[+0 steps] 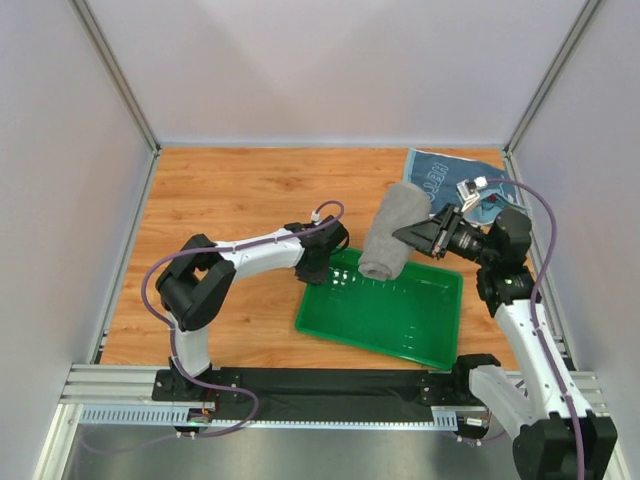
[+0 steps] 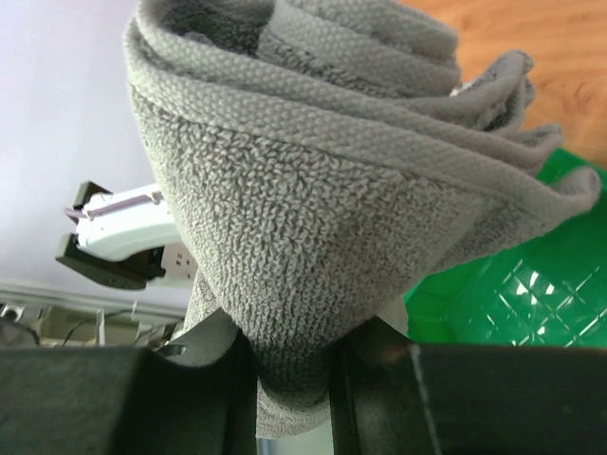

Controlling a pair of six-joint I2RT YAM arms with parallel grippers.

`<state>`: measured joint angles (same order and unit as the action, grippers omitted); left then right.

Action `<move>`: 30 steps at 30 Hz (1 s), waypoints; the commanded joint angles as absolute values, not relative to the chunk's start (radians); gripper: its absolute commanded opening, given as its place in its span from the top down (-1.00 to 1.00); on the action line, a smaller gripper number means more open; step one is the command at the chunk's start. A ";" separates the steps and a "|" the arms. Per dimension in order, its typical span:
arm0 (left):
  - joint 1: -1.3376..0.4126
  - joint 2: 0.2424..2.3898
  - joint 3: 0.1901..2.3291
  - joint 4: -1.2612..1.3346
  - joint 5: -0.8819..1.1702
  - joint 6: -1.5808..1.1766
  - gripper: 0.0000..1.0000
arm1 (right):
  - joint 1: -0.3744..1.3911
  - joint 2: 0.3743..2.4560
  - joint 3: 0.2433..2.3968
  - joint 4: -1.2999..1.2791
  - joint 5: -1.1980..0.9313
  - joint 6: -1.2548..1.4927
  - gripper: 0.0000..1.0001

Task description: Roll the towels

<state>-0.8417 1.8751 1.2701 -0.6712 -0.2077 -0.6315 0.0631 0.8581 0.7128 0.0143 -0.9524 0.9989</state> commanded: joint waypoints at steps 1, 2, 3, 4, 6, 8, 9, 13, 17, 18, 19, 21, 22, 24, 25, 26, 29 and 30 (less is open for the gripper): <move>-0.812 1.824 1.244 -0.664 -0.164 -0.542 0.64 | 0.110 0.900 0.646 0.348 -1.068 1.091 0.99; -0.805 1.821 1.249 -0.672 -0.158 -0.540 0.60 | 0.129 0.917 0.603 0.395 -1.062 1.091 0.99; -0.804 1.813 1.253 -0.676 -0.153 -0.540 0.53 | 0.171 0.939 0.586 0.416 -1.055 1.089 0.99; -0.801 1.810 1.267 -0.681 -0.144 -0.541 0.53 | 0.192 0.951 0.565 0.437 -1.039 1.091 0.99; -0.785 1.804 1.278 -0.689 -0.108 -0.549 0.51 | 0.253 0.971 0.514 0.466 -1.005 1.063 0.99; -0.775 1.798 1.293 -0.692 -0.086 -0.552 0.48 | 0.296 0.994 0.467 0.515 -0.974 1.052 0.99; -0.773 1.795 1.299 -0.696 -0.075 -0.554 0.46 | 0.311 1.040 0.453 0.549 -0.962 1.058 0.99; -0.764 1.779 1.322 -0.719 -0.055 -0.549 0.16 | 0.391 1.197 0.416 0.710 -0.940 1.058 0.99; -0.743 1.738 1.339 -0.753 -0.041 -0.552 0.05 | 0.445 1.382 0.410 0.949 -0.931 1.100 0.99; -0.736 1.729 1.342 -0.762 -0.041 -0.552 0.04 | 0.449 1.426 0.411 0.997 -0.934 1.138 0.99; -0.723 1.720 1.344 -0.779 -0.041 -0.554 0.04 | 0.452 1.463 0.410 1.046 -0.934 1.153 0.99; -0.706 1.695 1.348 -0.801 -0.064 -0.555 0.04 | 0.457 1.574 0.408 1.188 -0.927 1.204 0.99; -0.689 1.687 1.345 -0.819 -0.070 -0.555 0.04 | 0.459 1.603 0.410 1.222 -0.925 1.216 0.99; -0.670 1.672 1.329 -0.828 -0.074 -0.554 0.06 | 0.468 1.684 0.410 1.298 -0.919 1.226 0.99; -0.657 1.669 1.318 -0.830 -0.069 -0.554 0.06 | 0.471 1.706 0.408 1.308 -0.914 1.217 0.99; -0.650 1.655 1.307 -0.824 -0.064 -0.554 0.08 | 0.479 1.722 0.403 1.308 -0.908 1.206 0.99; -0.637 1.626 1.273 -0.822 -0.055 -0.560 0.10 | 0.494 1.753 0.394 1.209 -0.867 1.111 0.99; -0.635 1.617 1.263 -0.821 -0.054 -0.564 0.10 | 0.498 1.750 0.391 1.168 -0.835 1.076 0.99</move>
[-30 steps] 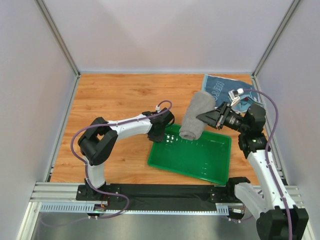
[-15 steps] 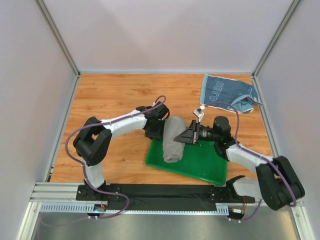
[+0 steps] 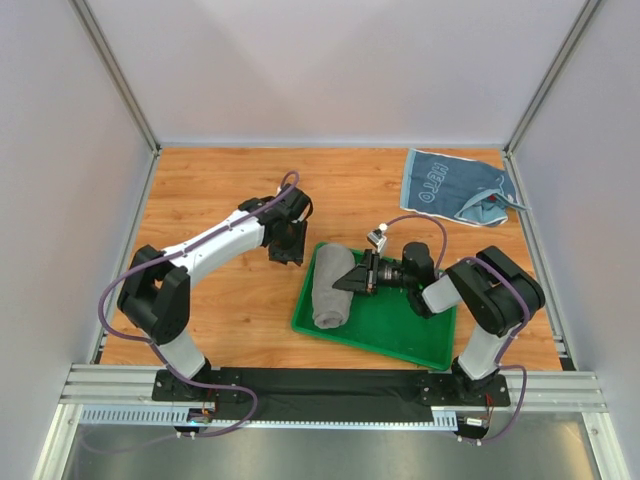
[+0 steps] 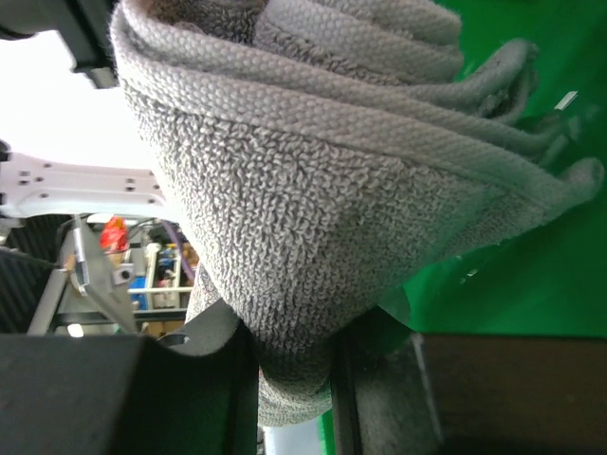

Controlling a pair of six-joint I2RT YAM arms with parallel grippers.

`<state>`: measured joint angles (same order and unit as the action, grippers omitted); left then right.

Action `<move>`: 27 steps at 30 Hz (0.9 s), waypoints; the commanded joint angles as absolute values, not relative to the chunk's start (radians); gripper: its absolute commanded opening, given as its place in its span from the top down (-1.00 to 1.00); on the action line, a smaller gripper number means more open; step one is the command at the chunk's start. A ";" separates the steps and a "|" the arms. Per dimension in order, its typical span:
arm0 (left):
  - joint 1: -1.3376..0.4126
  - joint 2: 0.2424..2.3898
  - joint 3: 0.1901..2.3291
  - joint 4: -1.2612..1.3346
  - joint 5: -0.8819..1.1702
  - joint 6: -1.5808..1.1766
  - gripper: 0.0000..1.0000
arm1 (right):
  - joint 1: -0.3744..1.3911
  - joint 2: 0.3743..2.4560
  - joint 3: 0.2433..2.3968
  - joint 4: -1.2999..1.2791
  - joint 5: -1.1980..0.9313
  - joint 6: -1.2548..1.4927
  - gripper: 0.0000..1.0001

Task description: Roll the towels

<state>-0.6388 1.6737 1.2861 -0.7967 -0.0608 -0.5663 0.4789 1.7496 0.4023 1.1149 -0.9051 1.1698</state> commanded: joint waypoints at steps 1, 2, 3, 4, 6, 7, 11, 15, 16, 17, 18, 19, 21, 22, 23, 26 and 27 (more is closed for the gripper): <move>-0.634 1.608 1.259 -0.818 -0.052 -0.568 0.11 | 0.503 1.744 0.388 1.085 -0.815 1.043 0.99; -0.634 1.592 1.258 -0.819 -0.046 -0.571 0.10 | 0.511 1.735 0.385 1.039 -0.792 0.975 0.99; -0.635 1.582 1.259 -0.821 -0.022 -0.572 0.11 | 0.512 1.720 0.387 0.987 -0.738 0.945 0.99; -0.634 1.574 1.259 -0.819 -0.008 -0.575 0.12 | 0.517 1.712 0.390 0.901 -0.717 0.916 0.99; -0.637 1.539 1.256 -0.816 0.041 -0.583 0.13 | 0.535 1.700 0.405 0.816 -0.643 0.852 0.99; -0.644 1.513 1.258 -0.815 0.051 -0.587 0.13 | 0.546 1.694 0.410 0.758 -0.621 0.836 0.99; -0.721 1.467 1.273 -0.815 0.031 -0.589 0.12 | 0.561 1.716 0.434 0.667 -0.551 0.811 0.99; -0.828 1.486 1.272 -0.807 0.040 -0.604 0.12 | 0.571 1.723 0.452 0.595 -0.486 0.796 0.99; -0.842 1.502 1.263 -0.792 0.049 -0.606 0.12 | 0.575 1.723 0.469 0.551 -0.479 0.790 0.97; -0.853 1.512 1.252 -0.779 0.063 -0.617 0.12 | 0.578 1.723 0.475 0.534 -0.473 0.785 0.92; -0.879 1.520 1.235 -0.758 0.066 -0.623 0.13 | 0.577 1.724 0.483 0.496 -0.462 0.779 0.84; -0.891 1.540 1.227 -0.747 0.071 -0.627 0.14 | 0.578 1.723 0.494 0.482 -0.457 0.778 0.81; -0.926 1.561 1.220 -0.736 0.072 -0.638 0.14 | 0.578 1.721 0.503 0.462 -0.451 0.772 0.60; -0.936 1.583 1.221 -0.738 0.068 -0.641 0.15 | 0.580 1.718 0.505 0.442 -0.445 0.767 0.54; -0.946 1.586 1.221 -0.741 0.052 -0.643 0.16 | 0.580 1.717 0.508 0.433 -0.436 0.765 0.46; -0.980 1.592 1.198 -0.753 0.025 -0.652 0.17 | 0.580 1.703 0.523 0.381 -0.422 0.756 0.20; -0.992 1.586 1.186 -0.750 0.023 -0.660 0.16 | 0.580 1.695 0.528 0.359 -0.419 0.753 0.16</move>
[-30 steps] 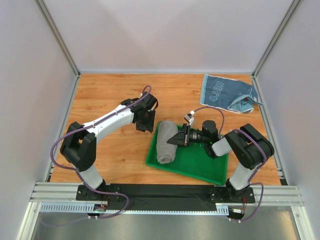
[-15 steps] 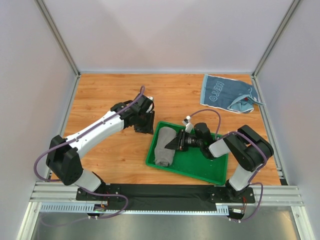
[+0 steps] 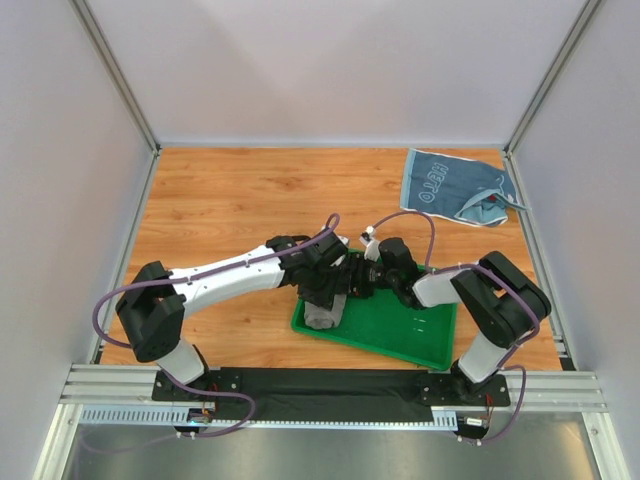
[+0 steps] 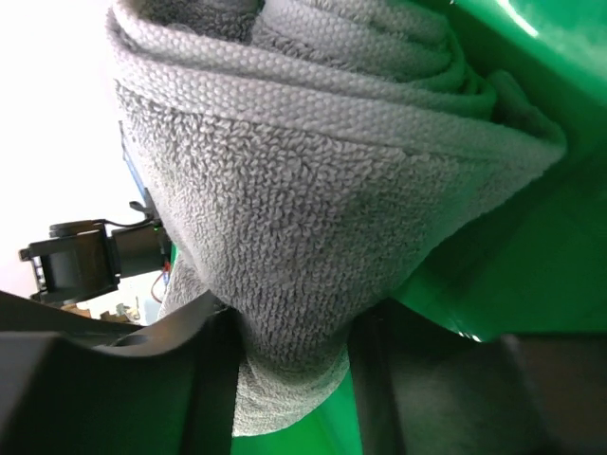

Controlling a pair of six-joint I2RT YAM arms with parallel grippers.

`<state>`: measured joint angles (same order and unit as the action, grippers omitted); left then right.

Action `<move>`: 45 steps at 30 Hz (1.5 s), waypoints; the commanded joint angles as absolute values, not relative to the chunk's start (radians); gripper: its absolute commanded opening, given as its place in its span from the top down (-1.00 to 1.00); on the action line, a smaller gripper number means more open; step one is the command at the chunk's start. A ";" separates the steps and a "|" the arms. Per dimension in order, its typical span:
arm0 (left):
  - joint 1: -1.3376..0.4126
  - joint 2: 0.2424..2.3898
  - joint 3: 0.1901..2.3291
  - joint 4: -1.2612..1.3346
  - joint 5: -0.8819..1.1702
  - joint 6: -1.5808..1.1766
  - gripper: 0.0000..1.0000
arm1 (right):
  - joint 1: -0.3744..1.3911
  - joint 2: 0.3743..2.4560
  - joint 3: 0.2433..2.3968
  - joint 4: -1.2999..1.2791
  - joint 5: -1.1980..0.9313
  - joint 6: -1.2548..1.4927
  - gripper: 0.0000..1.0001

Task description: Roll the towels

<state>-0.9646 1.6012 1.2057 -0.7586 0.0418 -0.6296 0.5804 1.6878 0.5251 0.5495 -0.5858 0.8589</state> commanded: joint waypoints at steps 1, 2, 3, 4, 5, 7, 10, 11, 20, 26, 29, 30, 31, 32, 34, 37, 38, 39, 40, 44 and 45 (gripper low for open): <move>-0.996 1.585 1.169 -0.741 0.025 -0.663 0.17 | 0.580 1.690 0.531 0.350 -0.416 0.752 0.13; -0.999 1.589 1.140 -0.724 0.026 -0.666 0.17 | 0.580 1.686 0.534 0.345 -0.414 0.750 0.04; -1.000 1.597 1.126 -0.719 0.025 -0.673 0.17 | 0.580 1.672 0.537 0.330 -0.413 0.750 0.03; -1.000 1.604 1.115 -0.718 0.025 -0.678 0.17 | 0.580 1.664 0.540 0.321 -0.413 0.750 0.01; -1.002 1.608 1.099 -0.710 0.022 -0.681 0.17 | 0.578 1.654 0.546 0.311 -0.414 0.746 -0.01; -1.011 1.615 1.077 -0.695 0.012 -0.687 0.18 | 0.578 1.609 0.560 0.256 -0.413 0.733 -0.03; -1.015 1.635 1.029 -0.666 0.006 -0.695 0.18 | 0.580 1.519 0.597 0.140 -0.381 0.686 -0.10; -1.017 1.643 1.023 -0.658 0.003 -0.696 0.19 | 0.578 1.496 0.607 0.108 -0.359 0.674 -0.14; -1.023 1.643 1.032 -0.675 0.002 -0.707 0.21 | 0.577 1.362 0.761 -0.175 -0.266 0.563 -0.32; -1.023 1.554 1.120 -0.770 -0.012 -0.684 0.09 | 0.552 1.299 0.782 -0.227 -0.253 0.566 -0.27; -1.023 1.519 1.189 -0.831 -0.043 -0.667 0.04 | 0.551 1.275 0.793 -0.232 -0.265 0.574 -0.16; -1.023 1.517 1.206 -0.847 -0.055 -0.661 0.04 | 0.551 1.273 0.798 -0.235 -0.273 0.575 -0.14; -1.023 1.517 1.236 -0.871 -0.061 -0.658 0.04 | 0.551 1.273 0.802 -0.236 -0.285 0.575 -0.10; -1.023 1.517 1.247 -0.880 -0.064 -0.655 0.04 | 0.551 1.273 0.808 -0.241 -0.288 0.578 -0.08; -1.022 1.516 1.272 -0.899 -0.067 -0.653 0.04 | 0.551 1.267 0.807 -0.241 -0.293 0.583 -0.01; -1.020 1.505 1.292 -0.916 -0.072 -0.655 0.04 | 0.549 1.259 0.801 -0.235 -0.305 0.592 0.14; -1.019 1.497 1.298 -0.923 -0.075 -0.653 0.04 | 0.551 1.258 0.798 -0.235 -0.310 0.594 0.16; -1.016 1.491 1.304 -0.931 -0.081 -0.655 0.04 | 0.552 1.253 0.789 -0.233 -0.314 0.600 0.16; -1.002 1.485 1.311 -0.948 -0.092 -0.650 0.03 | 0.551 1.249 0.781 -0.230 -0.324 0.603 0.17; -0.904 1.427 1.278 -0.936 -0.078 -0.623 0.04 | 0.552 1.241 0.741 -0.184 -0.342 0.618 0.25; -0.873 1.419 1.250 -0.930 -0.049 -0.617 0.04 | 0.555 1.246 0.732 -0.175 -0.350 0.632 0.26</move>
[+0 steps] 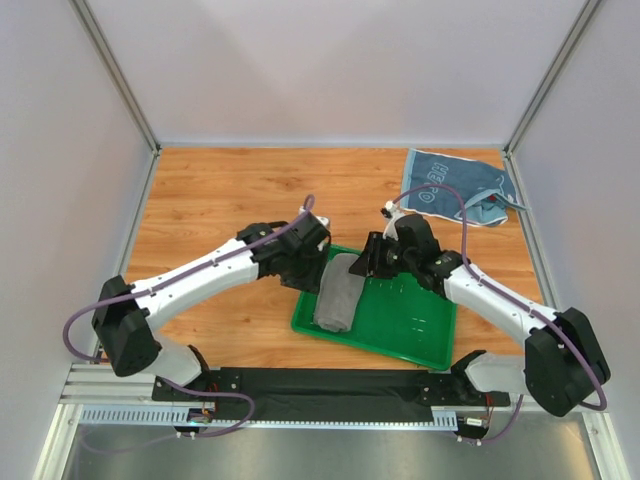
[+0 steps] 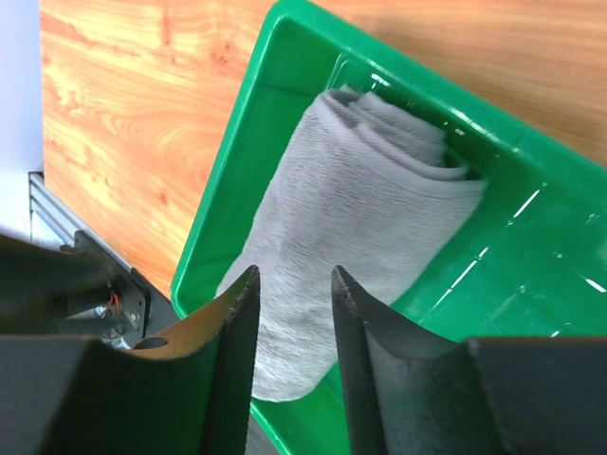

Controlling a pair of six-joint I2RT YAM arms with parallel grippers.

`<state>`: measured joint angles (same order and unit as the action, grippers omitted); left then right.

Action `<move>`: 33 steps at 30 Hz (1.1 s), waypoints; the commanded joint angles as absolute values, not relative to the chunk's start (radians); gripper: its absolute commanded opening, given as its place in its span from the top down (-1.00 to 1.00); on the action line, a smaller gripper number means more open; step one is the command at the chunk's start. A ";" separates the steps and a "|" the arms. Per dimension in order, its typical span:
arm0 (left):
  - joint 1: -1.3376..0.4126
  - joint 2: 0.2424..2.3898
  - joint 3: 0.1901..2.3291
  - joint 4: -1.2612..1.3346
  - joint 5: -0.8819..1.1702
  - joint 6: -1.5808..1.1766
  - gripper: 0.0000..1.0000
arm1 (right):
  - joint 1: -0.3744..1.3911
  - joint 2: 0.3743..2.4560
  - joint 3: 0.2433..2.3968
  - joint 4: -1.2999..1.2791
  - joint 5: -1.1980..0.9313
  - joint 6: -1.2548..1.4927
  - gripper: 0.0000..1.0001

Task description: Roll the towels

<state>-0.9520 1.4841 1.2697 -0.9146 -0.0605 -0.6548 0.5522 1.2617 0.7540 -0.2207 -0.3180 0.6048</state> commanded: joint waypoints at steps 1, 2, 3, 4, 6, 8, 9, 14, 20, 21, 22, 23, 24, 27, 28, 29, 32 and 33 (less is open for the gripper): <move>-0.815 1.410 1.237 -0.910 -0.034 -0.608 0.04 | 0.558 1.253 0.713 -0.163 -0.366 0.640 0.29; -0.787 1.399 1.224 -0.899 -0.022 -0.594 0.05 | 0.574 1.273 0.706 -0.134 -0.371 0.644 0.30; -0.763 1.397 1.203 -0.881 -0.008 -0.583 0.05 | 0.583 1.285 0.700 -0.121 -0.373 0.649 0.31; -0.720 1.396 1.197 -0.870 -0.008 -0.575 0.05 | 0.594 1.299 0.683 -0.109 -0.373 0.661 0.32; -0.686 1.404 1.189 -0.864 0.023 -0.558 0.06 | 0.630 1.343 0.670 -0.062 -0.371 0.673 0.34; -0.654 1.417 1.178 -0.845 0.029 -0.546 0.07 | 0.664 1.371 0.664 -0.029 -0.364 0.684 0.35; -0.643 1.423 1.172 -0.830 0.038 -0.543 0.07 | 0.672 1.402 0.664 -0.022 -0.359 0.686 0.36; -0.571 1.503 1.135 -0.755 0.098 -0.535 0.10 | 0.706 1.489 0.693 -0.017 -0.333 0.683 0.39; -0.566 1.611 1.108 -0.675 0.202 -0.567 0.15 | 0.751 1.539 0.790 -0.084 -0.287 0.666 0.40; -0.566 1.617 1.092 -0.651 0.225 -0.572 0.15 | 0.759 1.540 0.822 -0.104 -0.269 0.655 0.40; -0.566 1.618 1.085 -0.641 0.236 -0.580 0.15 | 0.768 1.542 0.840 -0.145 -0.220 0.652 0.40; -0.568 1.621 1.077 -0.634 0.245 -0.590 0.16 | 0.782 1.552 0.859 -0.164 -0.194 0.652 0.39; -0.568 1.618 1.059 -0.618 0.258 -0.597 0.16 | 0.790 1.560 0.873 -0.181 -0.171 0.650 0.39; -0.566 1.608 1.031 -0.607 0.273 -0.618 0.17 | 0.810 1.615 0.926 -0.233 -0.121 0.643 0.36; -0.569 1.605 1.022 -0.606 0.276 -0.627 0.17 | 0.813 1.627 0.936 -0.247 -0.104 0.641 0.36; -0.571 1.591 1.013 -0.604 0.279 -0.638 0.17 | 0.818 1.637 0.939 -0.265 -0.101 0.638 0.37; -0.581 1.557 0.962 -0.580 0.296 -0.678 0.17 | 0.819 1.626 0.919 -0.282 -0.081 0.637 0.36; -0.586 1.549 0.934 -0.563 0.307 -0.710 0.18 | 0.821 1.609 0.916 -0.293 -0.077 0.634 0.36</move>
